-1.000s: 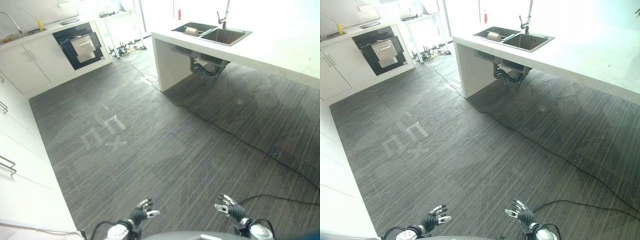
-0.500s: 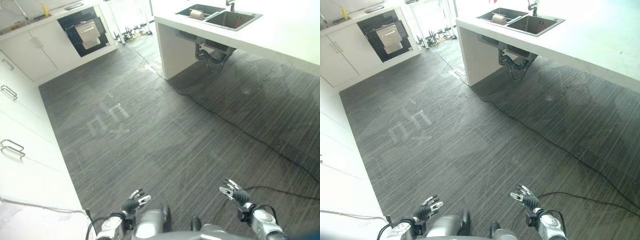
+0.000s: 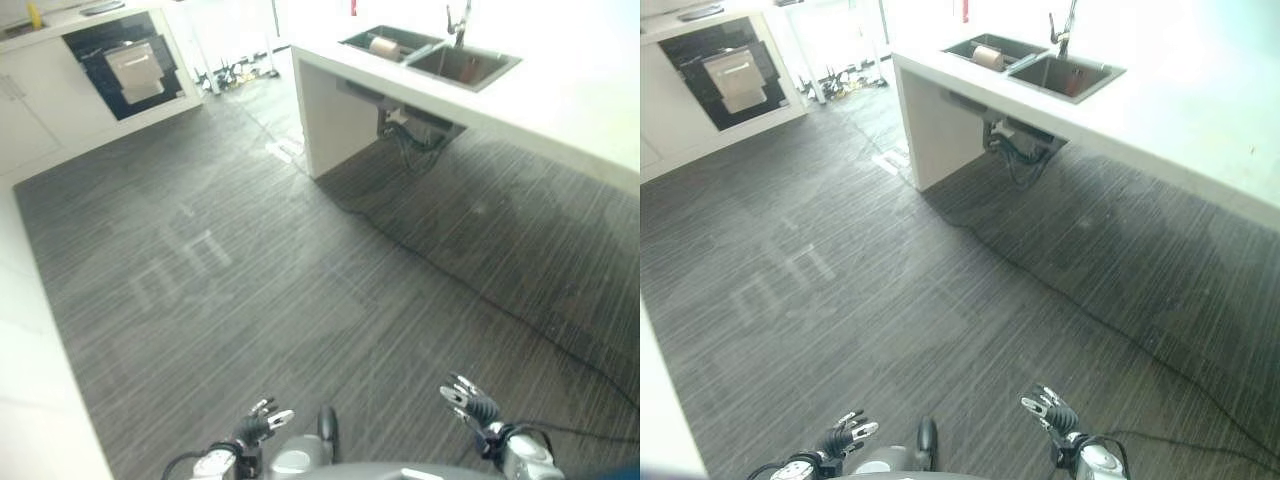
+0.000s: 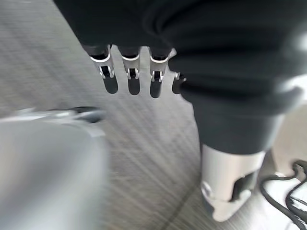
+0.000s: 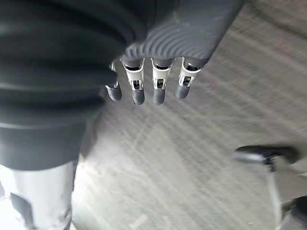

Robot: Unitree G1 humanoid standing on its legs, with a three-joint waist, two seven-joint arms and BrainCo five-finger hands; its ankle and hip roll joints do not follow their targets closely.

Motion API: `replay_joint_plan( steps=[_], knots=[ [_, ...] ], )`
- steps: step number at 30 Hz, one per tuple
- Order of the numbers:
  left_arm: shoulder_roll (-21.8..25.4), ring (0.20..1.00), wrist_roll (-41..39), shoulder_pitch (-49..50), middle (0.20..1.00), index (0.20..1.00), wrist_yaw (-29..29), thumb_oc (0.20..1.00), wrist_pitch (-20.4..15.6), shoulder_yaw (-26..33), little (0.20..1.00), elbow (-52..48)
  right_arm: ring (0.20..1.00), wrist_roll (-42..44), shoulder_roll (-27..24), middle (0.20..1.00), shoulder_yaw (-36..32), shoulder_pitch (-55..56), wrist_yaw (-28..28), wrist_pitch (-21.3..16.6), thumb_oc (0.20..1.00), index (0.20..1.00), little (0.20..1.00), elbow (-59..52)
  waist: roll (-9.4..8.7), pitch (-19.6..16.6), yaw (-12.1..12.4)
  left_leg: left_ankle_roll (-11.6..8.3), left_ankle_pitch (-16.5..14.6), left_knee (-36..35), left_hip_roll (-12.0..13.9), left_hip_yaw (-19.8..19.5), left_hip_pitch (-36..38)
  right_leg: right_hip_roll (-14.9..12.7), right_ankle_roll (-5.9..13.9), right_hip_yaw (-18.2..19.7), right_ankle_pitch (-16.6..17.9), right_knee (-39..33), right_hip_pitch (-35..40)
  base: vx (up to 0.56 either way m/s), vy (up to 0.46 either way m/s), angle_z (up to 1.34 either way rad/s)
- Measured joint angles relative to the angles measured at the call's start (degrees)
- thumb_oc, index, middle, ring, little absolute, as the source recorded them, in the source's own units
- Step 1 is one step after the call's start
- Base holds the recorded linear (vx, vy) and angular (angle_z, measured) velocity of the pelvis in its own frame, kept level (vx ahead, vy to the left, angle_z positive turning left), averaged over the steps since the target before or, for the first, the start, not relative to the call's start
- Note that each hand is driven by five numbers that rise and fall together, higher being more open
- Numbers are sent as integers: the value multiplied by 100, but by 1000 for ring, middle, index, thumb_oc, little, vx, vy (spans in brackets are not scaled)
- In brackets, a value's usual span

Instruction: Place the dishes in the dishwasher.

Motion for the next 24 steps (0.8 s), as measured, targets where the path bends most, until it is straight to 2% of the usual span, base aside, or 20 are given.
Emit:
replay_joint_plan(
  steps=[1,3,4,5,6,7,8,9,10,11,12,13,14,16,17,18,19,20,22,24],
  knots=[
    [56,1000,-2,-98,1000,1000,8,1000,2,-91,1000,-82,1000,-3,103,1000,66,54,-15,12,1000,1000,1000,-170,-121,-79,-44,137,-112,3,-175,-93,116,-158,293,116,221,942,-535,184,161,40],
    [-24,1000,-22,-199,1000,1000,30,1000,3,-125,1000,-147,1000,-2,55,1000,76,-77,-8,8,1000,1000,1000,-187,93,-85,-38,394,-329,4,-185,-135,267,-232,212,155,316,1445,-1158,231,127,9],
    [-105,1000,-56,-203,1000,1000,62,1000,13,-144,1000,-135,1000,-3,-41,1000,71,-176,-8,-15,1000,1000,1000,-205,413,-58,-93,500,-510,3,-72,-195,375,-161,43,-1,123,1410,-1736,392,-15,-4],
    [-123,1000,-114,-206,1000,1000,69,1000,12,-134,1000,-135,1000,-4,-59,1000,86,-191,-6,-15,1000,1000,1000,-202,501,-53,-107,452,-514,2,-38,-178,429,-61,20,-36,95,1232,-2103,518,-133,14],
    [-104,1000,-120,-209,1000,1000,74,1000,12,-114,1000,-141,1000,-3,-66,1000,119,-148,-8,-11,1000,1000,1000,-192,495,-25,-175,404,-594,10,-23,-256,543,50,24,-45,89,865,-2316,573,-179,17],
    [-107,1000,-98,-215,1000,1000,75,1000,22,-82,1000,-111,1000,-3,-118,1000,140,-77,31,0,1000,1000,1000,-322,537,56,-234,402,-812,119,33,-428,537,204,-16,-27,112,141,-2518,517,-192,89],
    [-64,1000,-66,-367,1000,1000,64,1000,54,-70,1000,-76,1000,34,-243,1000,122,-39,143,-96,1000,1000,1000,-421,370,277,-540,301,-1187,583,-46,-603,401,152,-91,-349,566,-2449,-2671,462,-192,78],
    [-32,1000,-46,-330,1000,1000,64,1000,51,-62,1000,-107,1000,51,-231,1000,121,-22,159,-86,1000,1000,1000,-335,221,320,-510,312,-1176,513,-160,-587,579,23,-116,-341,710,-2539,-2830,537,-248,88],
    [-38,1000,-31,-185,1000,1000,57,1000,6,-68,1000,-63,1000,64,-171,1000,49,28,231,-118,1000,1000,1000,-68,23,279,-546,259,-1345,559,-283,-648,824,-152,-203,-371,959,-2574,-2952,392,-196,17],
    [-62,1000,-20,-137,1000,1000,53,1000,3,-70,1000,-35,1000,82,-169,1000,43,26,245,-126,1000,1000,1000,24,14,270,-544,265,-1404,586,-286,-665,881,-148,-224,-401,1024,-2590,-2941,397,-233,40],
    [-203,1000,7,44,1000,1000,43,1000,-28,-89,1000,63,1000,104,-222,1000,21,27,260,-140,1000,1000,1000,172,134,234,-547,233,-1568,578,-187,-769,1022,-126,-347,-588,1245,-2262,-2921,313,-200,26],
    [-279,1000,12,141,1000,1000,42,1000,-54,-101,1000,55,1000,104,-261,1000,9,9,270,-147,1000,1000,1000,160,215,197,-524,156,-1537,405,-94,-776,1170,-54,-322,-684,1311,-2071,-2829,407,-270,26],
    [-314,1000,20,253,1000,1000,45,1000,-86,-139,1000,67,1000,106,-267,1000,8,-22,275,-179,1000,1000,1000,154,290,154,-528,-22,-1555,309,-35,-836,1342,-5,-327,-796,1319,-2169,-2522,341,-238,9],
    [-348,1000,20,271,1000,1000,70,1000,-92,-113,1000,218,1000,105,-214,1000,27,-99,264,-227,1000,1000,1000,222,358,145,-529,-298,-1672,536,51,-942,1490,167,-914,-633,1908,-2742,-1913,316,-246,14],
    [-398,1000,9,280,1000,1000,74,1000,-108,-75,1000,288,1000,102,-212,1000,48,-121,255,-228,1000,1000,1000,258,447,81,-515,-496,-1631,806,123,-954,1480,269,-995,-646,1947,-2938,-1668,275,-258,-6],
    [-434,1000,6,307,1000,1000,77,1000,-159,-36,1000,337,1000,97,-211,1000,88,-130,259,-239,1000,1000,1000,236,466,45,-474,-740,-1479,1412,141,-944,1433,374,-1105,-608,2018,-3369,-1149,213,-224,-19],
    [-456,1000,7,322,1000,1000,77,1000,-170,-20,1000,338,1000,98,-226,1000,84,-134,247,-247,1000,1000,1000,177,484,-2,-454,-775,-1459,1838,156,-936,1311,433,-1133,-579,2008,-3527,-989,254,-281,-35],
    [-477,1000,10,307,1000,1000,76,1000,-187,-19,1000,334,1000,99,-263,1000,97,-136,235,-252,1000,1000,1000,50,489,-83,-444,-831,-1457,2628,160,-943,942,506,-1247,-548,1934,-3668,-841,187,-207,-27],
    [-490,1000,9,227,1000,1000,67,1000,-236,-9,1000,312,1000,97,-340,1000,176,-185,227,-255,1000,1000,1000,-13,505,-110,-452,-939,-1412,3435,166,-1058,583,588,-1382,-533,1804,-3654,-751,144,-161,-12],
    [-469,1000,6,61,1000,1000,50,1000,-248,163,1000,144,1000,85,-426,1000,297,-229,174,-233,1000,1000,1000,-99,393,-122,-455,-1022,-1360,4379,133,-1040,-77,602,-1532,-550,1661,-3659,-647,186,-195,6]
  ],
)
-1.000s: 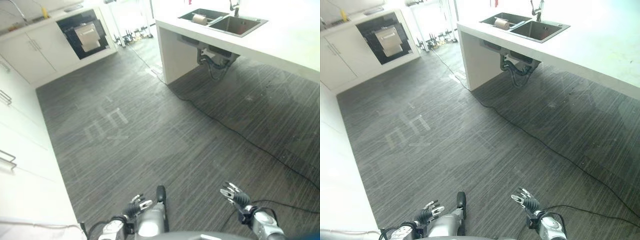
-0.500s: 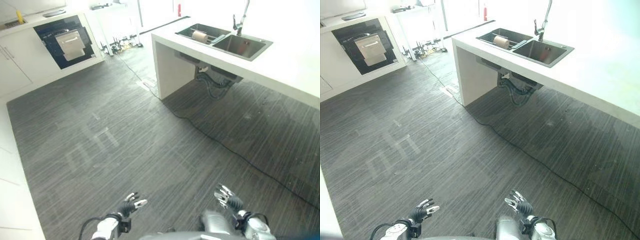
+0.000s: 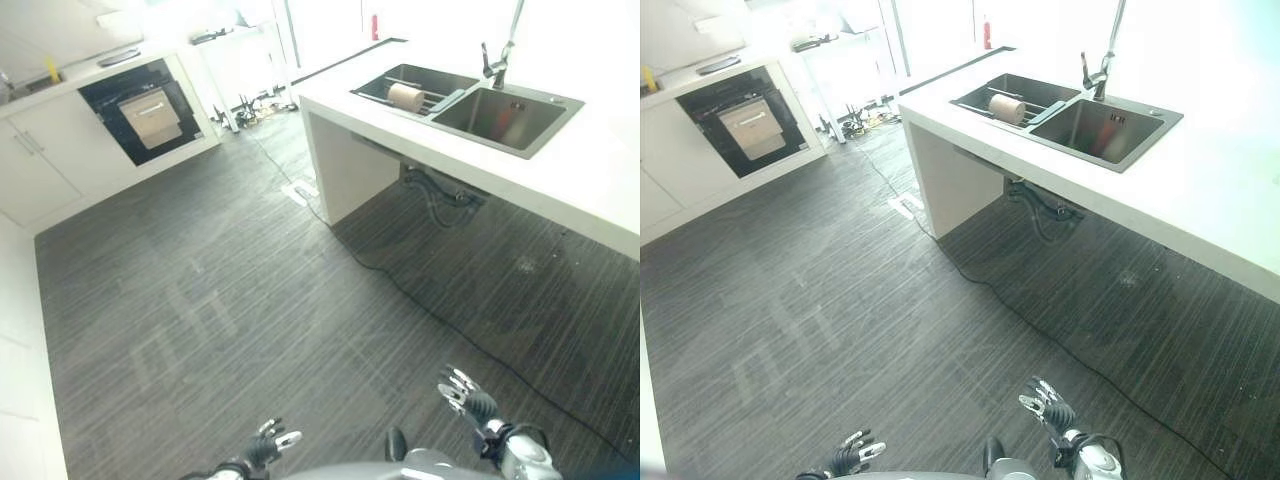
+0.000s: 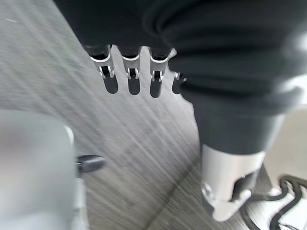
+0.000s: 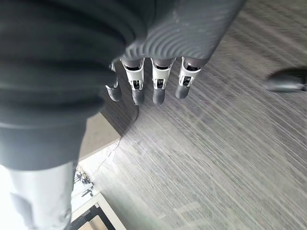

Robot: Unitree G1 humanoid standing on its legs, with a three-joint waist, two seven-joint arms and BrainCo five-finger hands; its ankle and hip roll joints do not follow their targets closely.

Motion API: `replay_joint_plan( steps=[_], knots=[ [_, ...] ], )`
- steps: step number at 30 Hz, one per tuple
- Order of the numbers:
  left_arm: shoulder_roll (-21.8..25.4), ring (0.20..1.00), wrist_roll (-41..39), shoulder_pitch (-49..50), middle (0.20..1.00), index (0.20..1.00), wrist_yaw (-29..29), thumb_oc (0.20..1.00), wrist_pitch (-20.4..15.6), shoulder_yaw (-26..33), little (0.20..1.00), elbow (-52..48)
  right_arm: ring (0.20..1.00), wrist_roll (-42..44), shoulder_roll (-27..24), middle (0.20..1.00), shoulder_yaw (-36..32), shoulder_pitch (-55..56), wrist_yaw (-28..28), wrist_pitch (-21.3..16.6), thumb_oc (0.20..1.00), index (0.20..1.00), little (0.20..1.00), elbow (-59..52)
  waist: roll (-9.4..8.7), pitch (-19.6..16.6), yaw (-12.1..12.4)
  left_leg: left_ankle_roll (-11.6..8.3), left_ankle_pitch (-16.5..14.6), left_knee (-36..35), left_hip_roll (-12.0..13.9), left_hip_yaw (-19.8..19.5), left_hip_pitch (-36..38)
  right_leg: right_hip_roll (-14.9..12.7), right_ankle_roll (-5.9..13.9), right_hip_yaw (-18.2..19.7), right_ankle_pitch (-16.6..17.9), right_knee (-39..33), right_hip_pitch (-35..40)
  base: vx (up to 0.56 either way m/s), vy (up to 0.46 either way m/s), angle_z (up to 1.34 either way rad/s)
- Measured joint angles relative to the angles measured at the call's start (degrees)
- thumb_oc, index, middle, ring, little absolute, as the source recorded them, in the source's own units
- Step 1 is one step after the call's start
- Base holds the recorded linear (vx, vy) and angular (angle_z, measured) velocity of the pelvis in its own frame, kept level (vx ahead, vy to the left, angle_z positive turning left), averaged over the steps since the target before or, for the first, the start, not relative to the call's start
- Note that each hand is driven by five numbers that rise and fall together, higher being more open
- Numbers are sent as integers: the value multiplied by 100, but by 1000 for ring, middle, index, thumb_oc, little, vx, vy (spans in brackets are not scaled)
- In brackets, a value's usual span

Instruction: Place the dishes in the dishwasher.

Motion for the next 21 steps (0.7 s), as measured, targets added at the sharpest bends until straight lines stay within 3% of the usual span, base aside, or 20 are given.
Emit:
replay_joint_plan(
  steps=[2,3,4,6,7,8,9,10,12,14,16,18,19,20,21],
  knots=[
    [63,1000,14,-99,1000,1000,-50,1000,-12,24,1000,-76,1000,12,-4,1000,-34,-5,-43,7,1000,1000,1000,-24,-141,62,17,19,0,668,-13,106,-568,-12,-155,16,-237,-61,141,161,-95,7],
    [98,1000,16,-128,1000,1000,-76,1000,-20,25,1000,-100,1000,14,7,1000,-35,-6,-67,23,1000,1000,1000,-18,-306,106,132,143,-34,661,-19,300,-879,-56,-152,91,-233,-112,260,184,-25,-22],
    [103,1000,32,-73,1000,1000,-96,1000,-17,21,1000,-113,1000,16,-3,1000,-39,-35,-66,19,1000,1000,1000,-17,-332,127,167,145,-35,282,-25,304,-1112,-16,-92,114,-241,-173,445,346,46,-34],
    [110,1000,48,-10,1000,1000,-91,1000,7,30,1000,-120,1000,13,10,1000,-34,-30,-70,24,1000,1000,1000,18,-370,146,160,186,-9,-778,100,511,-1215,27,0,168,-394,-404,669,323,94,-23],
    [126,1000,52,-38,1000,1000,-92,1000,7,24,1000,-170,1000,13,-14,1000,-15,-53,-70,19,1000,1000,1000,46,-308,157,194,184,197,-2082,225,707,-1146,80,133,207,-341,-470,755,230,99,-27],
    [126,1000,51,-53,1000,1000,-92,1000,8,26,1000,-169,1000,13,-11,1000,-12,-98,-72,21,1000,1000,1000,154,-248,167,221,160,466,-2769,250,701,-1112,105,165,256,-358,-445,819,383,182,-34],
    [122,1000,53,-48,1000,1000,-94,1000,8,26,1000,-134,1000,10,8,1000,-8,-110,-65,19,1000,1000,1000,366,-158,218,235,9,1080,-3946,315,561,-969,131,290,345,-460,-446,971,350,177,-31],
    [121,1000,52,-43,1000,1000,-94,1000,7,26,1000,-123,1000,8,5,1000,-8,-105,-66,23,1000,1000,1000,440,-122,232,250,1,1249,-4293,381,481,-931,157,318,399,-514,-446,1025,338,192,-26],
    [121,1000,51,-45,1000,1000,-99,1000,9,31,1000,-25,1000,1,6,1000,-8,-152,-62,18,1000,1000,1000,562,-89,313,327,-50,1554,-4400,597,457,-1028,170,319,577,-606,-445,1148,191,133,-37],
    [130,1000,51,-6,1000,1000,-132,1000,19,99,1000,-27,1000,0,-15,1000,-14,-101,-63,13,1000,1000,1000,597,-117,360,384,-49,1597,-4361,835,481,-1076,50,317,652,-772,-443,1485,347,314,-38],
    [132,1000,53,-48,1000,1000,-145,1000,6,101,1000,-39,1000,-2,-15,1000,-22,-87,-63,12,1000,1000,1000,594,-157,369,383,-16,1581,-4242,855,698,-1036,-65,463,680,-925,-443,1569,282,307,-11],
    [124,1000,55,-53,1000,1000,-148,1000,3,87,1000,-38,1000,-6,-32,1000,-66,-81,-65,13,1000,1000,1000,597,-155,373,376,53,1547,-4149,742,877,-828,-215,628,748,-1071,-442,1764,188,227,-14],
    [107,1000,57,-50,1000,1000,-150,1000,3,83,1000,-38,1000,-3,-59,1000,-86,-35,-66,14,1000,1000,1000,593,-114,359,355,181,1456,-4172,675,940,-601,-259,743,752,-1179,-438,1893,183,240,-2],
    [145,1000,59,-98,1000,1000,-123,1000,1,66,1000,-52,1000,2,17,1000,-231,49,-58,40,1000,1000,1000,585,-227,402,318,402,1702,-4356,397,934,-200,-515,974,695,-1422,-80,1995,266,383,7],
    [158,1000,62,-105,1000,1000,-126,1000,-4,-28,1000,-59,1000,12,44,1000,-292,66,-62,37,1000,1000,1000,584,-250,381,297,542,1608,-4359,290,942,-95,-640,976,665,-1423,283,1909,198,305,17]
  ],
)
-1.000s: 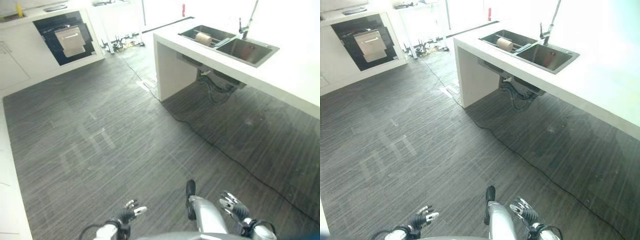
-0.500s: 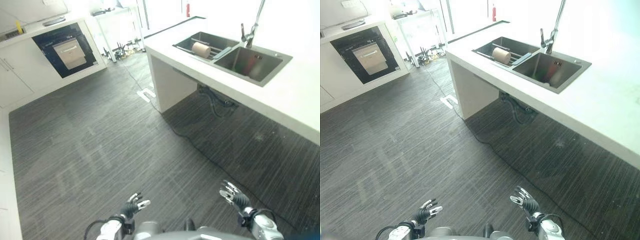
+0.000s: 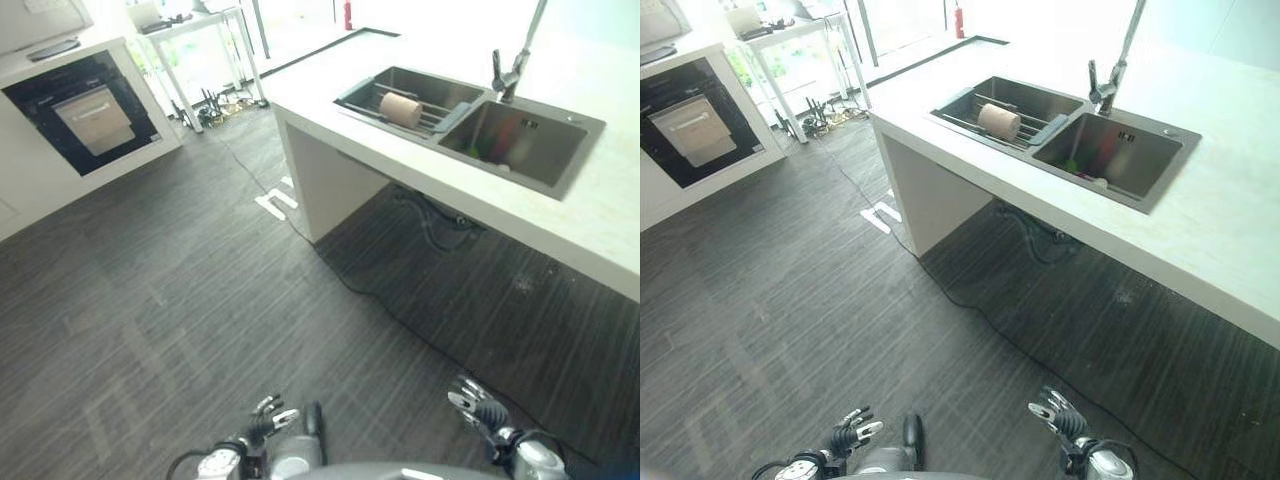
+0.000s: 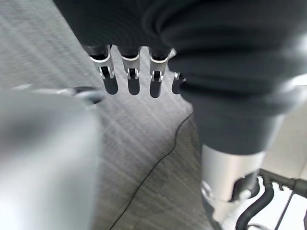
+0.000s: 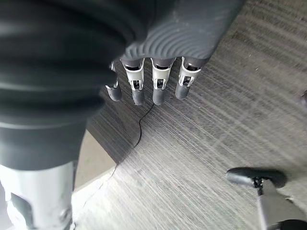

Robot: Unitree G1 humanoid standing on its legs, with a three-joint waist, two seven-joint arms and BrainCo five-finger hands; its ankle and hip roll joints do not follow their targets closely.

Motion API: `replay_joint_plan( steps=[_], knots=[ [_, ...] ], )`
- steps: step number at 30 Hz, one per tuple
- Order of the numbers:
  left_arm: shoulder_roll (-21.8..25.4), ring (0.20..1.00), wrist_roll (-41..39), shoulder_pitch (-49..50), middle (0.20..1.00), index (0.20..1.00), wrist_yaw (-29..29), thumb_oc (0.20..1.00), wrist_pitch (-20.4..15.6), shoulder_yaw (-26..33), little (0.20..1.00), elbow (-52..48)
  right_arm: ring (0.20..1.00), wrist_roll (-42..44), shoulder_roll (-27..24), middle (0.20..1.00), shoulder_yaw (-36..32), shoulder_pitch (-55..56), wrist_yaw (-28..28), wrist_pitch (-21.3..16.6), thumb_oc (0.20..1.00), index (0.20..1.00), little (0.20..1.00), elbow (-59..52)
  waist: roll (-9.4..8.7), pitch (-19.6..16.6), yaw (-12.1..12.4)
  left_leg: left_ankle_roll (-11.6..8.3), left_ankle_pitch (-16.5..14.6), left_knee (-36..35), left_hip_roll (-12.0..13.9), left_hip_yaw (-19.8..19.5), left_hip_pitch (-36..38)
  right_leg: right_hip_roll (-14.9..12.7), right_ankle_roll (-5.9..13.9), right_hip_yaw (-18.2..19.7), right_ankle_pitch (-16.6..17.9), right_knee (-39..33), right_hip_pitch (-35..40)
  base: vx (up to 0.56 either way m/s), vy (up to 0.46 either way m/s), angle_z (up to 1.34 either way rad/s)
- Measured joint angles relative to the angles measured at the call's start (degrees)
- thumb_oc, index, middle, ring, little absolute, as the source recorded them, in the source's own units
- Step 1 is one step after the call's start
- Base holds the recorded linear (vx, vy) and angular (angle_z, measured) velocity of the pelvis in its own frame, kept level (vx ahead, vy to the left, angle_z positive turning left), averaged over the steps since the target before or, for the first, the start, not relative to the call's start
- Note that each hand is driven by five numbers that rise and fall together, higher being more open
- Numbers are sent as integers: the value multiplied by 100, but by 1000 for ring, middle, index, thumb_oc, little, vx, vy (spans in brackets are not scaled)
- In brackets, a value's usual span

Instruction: Place the dishes in the dishwasher.

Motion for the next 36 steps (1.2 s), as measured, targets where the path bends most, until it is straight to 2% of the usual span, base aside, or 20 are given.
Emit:
replay_joint_plan(
  steps=[1,2,3,6,8,10,12,14,15,18,20,22,24,30,31,32,33,34,35,36],
  knots=[
    [8,1000,41,-31,1000,1000,-4,1000,1,-11,1000,7,1000,-2,1,1000,-3,14,2,-3,1000,1000,1000,-1,-9,-1,-50,96,-90,-8,-90,-15,79,-49,23,-60,6,319,-83,219,367,18],
    [65,1000,99,-70,1000,1000,-2,1000,9,-176,1000,12,1000,-4,56,1000,-150,127,-2,-18,1000,1000,1000,-14,55,-17,-52,219,-178,1,-189,-32,267,-208,273,-153,-127,1594,-554,217,396,27],
    [138,1000,107,-121,1000,1000,-2,1000,9,-239,1000,12,1000,-2,133,1000,-172,166,-3,-22,1000,1000,1000,-20,21,-45,-65,314,-263,0,-269,-37,326,-302,378,-162,-176,2035,-744,224,417,17],
    [334,1000,110,-216,1000,1000,42,1000,18,-333,1000,10,1000,7,429,1000,-160,209,2,-18,1000,1000,1000,-72,24,-116,-84,583,-483,5,-565,-79,496,-562,926,105,559,4355,-2025,167,303,12],
    [323,1000,69,-183,1000,1000,144,1000,20,-351,1000,16,1000,-1,478,1000,-145,161,58,-19,1000,1000,1000,-56,122,-142,-41,764,-650,2,-605,70,579,-598,829,-107,449,4606,-2615,190,123,-20],
    [297,1000,56,-89,1000,1000,170,1000,31,-327,1000,34,1000,1,464,1000,-91,42,63,-48,1000,1000,1000,-71,288,-148,-94,684,-680,6,-510,133,583,-221,709,-188,61,3943,-2913,164,-19,-15],
    [327,1000,58,-114,1000,1000,179,1000,21,-325,1000,34,1000,5,441,1000,-44,83,69,-50,1000,1000,1000,-129,218,-155,-179,513,-791,7,-542,9,668,118,563,-330,-35,2833,-3037,290,-78,19],
    [310,1000,65,-105,1000,1000,174,1000,14,-337,1000,48,1000,13,381,1000,-41,92,74,-55,1000,1000,1000,-164,148,-159,-219,388,-930,3,-617,-16,757,180,312,-591,124,1845,-3120,290,-111,8],
    [280,1000,66,-103,1000,1000,174,1000,-9,-329,1000,137,1000,17,360,1000,-43,81,136,-74,1000,1000,1000,-121,67,-202,-212,395,-1010,1,-709,13,755,126,370,-758,470,1174,-3233,208,-86,-4],
    [215,1000,80,-53,1000,1000,169,1000,-82,-330,1000,314,1000,7,361,1000,-70,94,241,-179,1000,1000,1000,78,-4,-195,-303,488,-1164,2,-831,-35,1004,-26,436,-884,1249,331,-3373,309,-176,5],
    [91,1000,112,72,1000,1000,179,1000,-260,-323,1000,267,1000,6,403,1000,-73,127,248,-223,1000,1000,1000,103,69,-248,-349,398,-1414,6,-792,-181,1254,-10,284,-1025,1410,562,-3189,419,-268,19],
    [5,1000,111,79,1000,1000,181,1000,-262,-332,1000,257,1000,8,389,1000,-59,109,221,-253,1000,1000,1000,133,162,-352,-352,338,-1478,11,-661,-277,1416,133,-64,-1047,1719,409,-2978,320,-185,21],
    [-48,1000,113,84,1000,1000,190,1000,-264,-328,1000,260,1000,1,366,1000,-40,30,171,-261,1000,1000,1000,187,301,-374,-337,223,-1537,211,-539,-337,1485,280,-326,-1055,1639,222,-2692,204,-141,7],
    [-306,1000,-440,98,1000,1000,-82,1000,-147,-127,1000,260,1000,-8,100,1000,77,-117,93,-271,1000,1000,1000,29,343,-431,-228,-138,-1612,3034,-524,-464,648,431,-565,-832,1541,-551,-1708,186,-188,-25],
    [-324,1000,-570,42,1000,1000,-264,1000,-55,122,1000,224,1000,-72,44,1000,79,-109,32,-264,1000,1000,1000,-22,312,-420,-212,-688,-1237,4260,-429,-501,11,547,-740,-744,1368,-528,-1634,248,-212,-28],
    [-304,1000,-539,63,1000,1000,-292,1000,-21,179,1000,209,1000,-103,37,1000,87,-112,-13,-258,1000,1000,1000,-22,254,-397,-186,-752,-1141,5057,-397,-535,-448,595,-943,-675,1263,-503,-1574,206,-143,-52],
    [-246,1000,-458,9,1000,1000,-300,1000,-10,169,1000,78,1000,-98,57,1000,89,-156,-113,-201,1000,1000,1000,-3,3,-286,-44,-389,-1362,5047,-377,-439,-1011,607,-941,-514,1207,-546,-1512,571,194,-56],
    [-173,1000,-289,15,1000,1000,-311,1000,12,185,1000,16,1000,-94,52,1000,157,-159,-130,-147,1000,1000,1000,2,-137,-192,-63,-366,-1343,3965,-257,-505,-1363,770,-1000,-527,1183,-623,-1231,509,239,-90],
    [-83,1000,-288,41,1000,1000,-342,1000,50,3,1000,16,1000,-126,95,1000,186,-304,-115,-127,1000,1000,1000,196,-116,-201,-10,-362,-1300,2069,-179,-426,-1046,820,-819,-60,1066,-741,-1098,669,338,-100],
    [-55,1000,-286,29,1000,1000,-341,1000,52,14,1000,31,1000,-131,115,1000,185,-486,-115,-107,1000,1000,1000,331,-140,-190,46,-366,-1200,986,-154,-451,-807,827,-789,122,1021,-770,-1109,279,162,-125]
  ],
)
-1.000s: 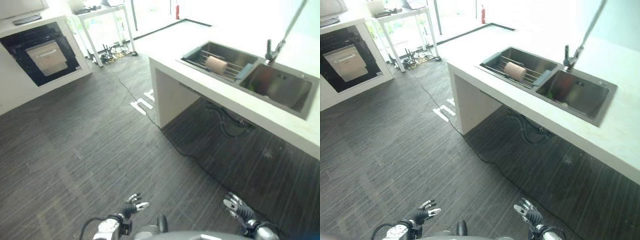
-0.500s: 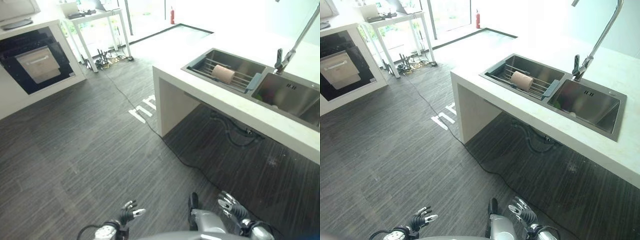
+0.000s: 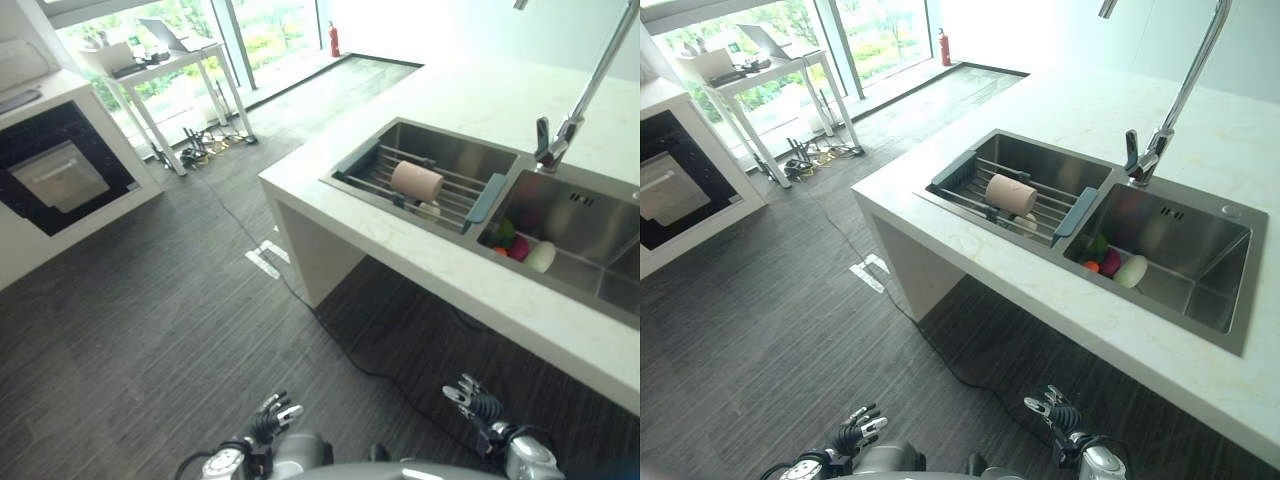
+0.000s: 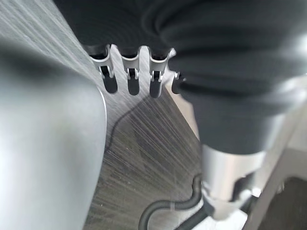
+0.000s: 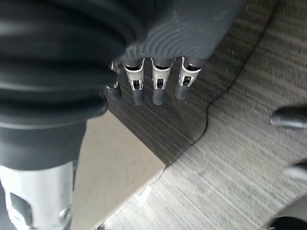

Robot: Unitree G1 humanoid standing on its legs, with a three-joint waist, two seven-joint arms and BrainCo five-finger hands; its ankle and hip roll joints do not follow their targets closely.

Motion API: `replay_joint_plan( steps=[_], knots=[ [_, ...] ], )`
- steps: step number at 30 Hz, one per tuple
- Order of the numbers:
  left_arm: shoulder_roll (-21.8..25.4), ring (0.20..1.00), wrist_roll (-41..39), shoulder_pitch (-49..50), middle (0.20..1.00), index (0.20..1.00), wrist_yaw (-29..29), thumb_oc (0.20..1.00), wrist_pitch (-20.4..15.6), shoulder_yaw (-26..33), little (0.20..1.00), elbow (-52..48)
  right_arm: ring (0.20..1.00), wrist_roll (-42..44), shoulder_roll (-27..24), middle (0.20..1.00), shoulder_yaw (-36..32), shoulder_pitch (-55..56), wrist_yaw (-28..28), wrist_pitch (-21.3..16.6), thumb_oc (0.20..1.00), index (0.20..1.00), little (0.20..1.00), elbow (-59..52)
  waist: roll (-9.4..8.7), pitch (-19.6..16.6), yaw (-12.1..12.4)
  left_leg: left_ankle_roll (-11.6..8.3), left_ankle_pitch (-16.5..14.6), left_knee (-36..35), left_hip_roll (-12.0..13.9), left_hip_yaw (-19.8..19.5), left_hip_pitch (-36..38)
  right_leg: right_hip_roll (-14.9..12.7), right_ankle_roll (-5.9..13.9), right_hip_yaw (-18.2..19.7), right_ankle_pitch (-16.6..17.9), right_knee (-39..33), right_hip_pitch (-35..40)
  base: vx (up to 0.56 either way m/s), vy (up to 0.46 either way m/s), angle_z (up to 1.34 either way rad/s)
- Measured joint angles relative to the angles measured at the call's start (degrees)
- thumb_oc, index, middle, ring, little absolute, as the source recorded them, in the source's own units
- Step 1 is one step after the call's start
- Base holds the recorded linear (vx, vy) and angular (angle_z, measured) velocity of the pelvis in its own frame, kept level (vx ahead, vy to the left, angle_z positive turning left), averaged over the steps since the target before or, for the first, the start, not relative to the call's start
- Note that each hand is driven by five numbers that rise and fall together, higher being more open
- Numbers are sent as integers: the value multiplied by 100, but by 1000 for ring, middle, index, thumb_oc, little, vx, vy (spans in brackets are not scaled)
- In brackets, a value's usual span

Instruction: Place the dishes in the dishwasher.

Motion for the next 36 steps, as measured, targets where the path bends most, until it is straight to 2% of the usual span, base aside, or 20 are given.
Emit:
replay_joint_plan(
  steps=[1,2,3,4,5,7,8,9,10,12,13,17,18,19,22,25,26,30,31,36],
  knots=[
    [4,1000,31,-169,1000,1000,-18,1000,63,-2,1000,150,1000,9,-40,1000,-5,-227,-13,-25,1000,1000,1000,72,106,196,-62,-81,399,-1038,49,-307,115,28,82,119,21,39,130,342,225,-95],
    [-13,1000,45,-240,1000,1000,-20,1000,78,-12,1000,198,1000,5,-70,1000,1,-286,-11,-25,1000,1000,1000,55,197,238,-93,-131,599,-1037,106,-581,43,76,112,144,-13,38,204,233,190,-120],
    [-42,1000,127,-179,1000,1000,-22,1000,83,6,1000,215,1000,-55,-167,1000,72,-256,1,-20,1000,1000,1000,151,351,251,7,-211,856,-1036,186,-1141,3,174,19,605,-91,39,369,230,226,-108],
    [-52,1000,134,-122,1000,1000,-29,1000,94,28,1000,245,1000,-96,-189,1000,102,-246,1,-22,1000,1000,1000,188,407,251,46,-218,960,-1032,195,-1227,-24,167,30,719,-134,38,429,161,191,-120],
    [-57,1000,164,-83,1000,1000,-21,1000,96,111,1000,257,1000,-100,-203,1000,101,-205,-1,-21,1000,1000,1000,201,439,253,49,-183,1002,-999,179,-1196,-43,137,51,792,-186,39,443,103,139,-86],
    [-21,1000,232,-5,1000,1000,-27,1000,136,133,1000,253,1000,-92,-205,1000,103,9,-5,-16,1000,1000,1000,170,395,232,45,-53,1069,-978,156,-702,-20,16,13,888,-273,45,533,139,197,-70],
    [12,1000,254,-36,1000,1000,-38,1000,232,97,1000,261,1000,-81,-205,1000,80,85,-4,-5,1000,1000,1000,173,366,232,-22,34,1061,-850,87,-663,31,-25,129,900,-346,47,551,221,321,-56],
    [35,1000,368,-14,1000,1000,-83,1000,420,-49,1000,323,1000,-20,-204,1000,52,216,-10,4,1000,1000,1000,170,483,178,-129,285,1271,-1013,143,-638,595,72,502,796,-610,309,663,136,214,-28],
    [67,1000,493,-154,1000,1000,-105,1000,510,-250,1000,399,1000,24,-114,1000,-20,287,1,13,1000,1000,1000,170,405,202,-179,377,1213,-1015,116,-650,750,22,716,681,-794,793,485,117,225,-38],
    [114,1000,694,-248,1000,1000,-221,1000,590,-576,1000,448,1000,32,7,1000,-132,347,4,-14,1000,1000,1000,125,459,173,-155,560,1079,-1012,114,-598,943,-133,847,316,-1175,1499,148,59,185,-40],
    [122,1000,735,-325,1000,1000,-255,1000,603,-686,1000,444,1000,34,47,1000,-123,311,8,-33,1000,1000,1000,58,390,120,-159,649,989,-1013,40,-451,1013,-430,892,157,-1141,1393,-37,58,182,-50],
    [140,1000,721,-404,1000,1000,-252,1000,608,-686,1000,438,1000,86,244,1000,-138,270,-3,-30,1000,1000,1000,-57,380,92,-159,723,798,-1022,-75,-73,1088,-1036,1091,-56,-816,1419,-630,41,140,-42],
    [168,1000,723,-343,1000,1000,-245,1000,631,-689,1000,435,1000,95,327,1000,-142,340,-7,-32,1000,1000,1000,-60,334,-16,-135,789,664,-1013,-120,32,1158,-1110,1088,-76,-574,1607,-817,16,149,-57],
    [186,1000,724,-298,1000,1000,-236,1000,664,-688,1000,444,1000,132,364,1000,-138,372,-9,-33,1000,1000,1000,-56,289,-43,-77,742,586,-1018,-186,119,1166,-1144,1223,-74,-219,1767,-939,1,129,-73],
    [181,1000,721,-189,1000,1000,-170,1000,687,-689,1000,438,1000,143,317,1000,-146,380,-15,-28,1000,1000,1000,-101,310,-98,-172,766,554,-1043,-121,387,1187,-1146,1273,-251,-186,1974,-1187,-43,42,-68],
    [231,1000,467,-64,1000,1000,-31,1000,695,-623,1000,452,1000,62,362,1000,-140,137,1,-20,1000,1000,1000,-52,335,-82,-18,632,578,-1016,146,1163,1219,-1149,1416,-1194,58,1755,-1501,-65,-67,-120],
    [233,1000,428,-31,1000,1000,6,1000,726,-426,1000,557,1000,9,349,1000,-130,90,0,-25,1000,1000,1000,-75,320,-74,-126,679,472,-1051,136,1275,1251,-1238,1416,-1323,94,1329,-1398,0,-120,-66],
    [246,1000,206,-21,1000,1000,46,1000,681,-220,1000,440,1000,-3,296,1000,-159,174,-17,66,1000,1000,1000,14,177,-154,-80,560,463,-1051,182,1218,1252,-1363,1381,-1159,95,1093,-1078,32,-135,-4],
    [229,1000,206,8,1000,1000,61,1000,707,-213,1000,452,1000,-20,293,1000,-162,180,-29,73,1000,1000,1000,23,128,-186,-75,450,496,-1050,207,1208,1265,-1321,1273,-1147,148,881,-946,76,-136,1],
    [-27,1000,219,285,1000,1000,143,1000,821,-234,1000,446,1000,-38,63,1000,-190,400,-236,106,1000,1000,1000,14,465,-344,-72,120,563,-1015,580,1064,1379,-812,1041,-1285,395,9,-343,49,-105,6]
  ],
)
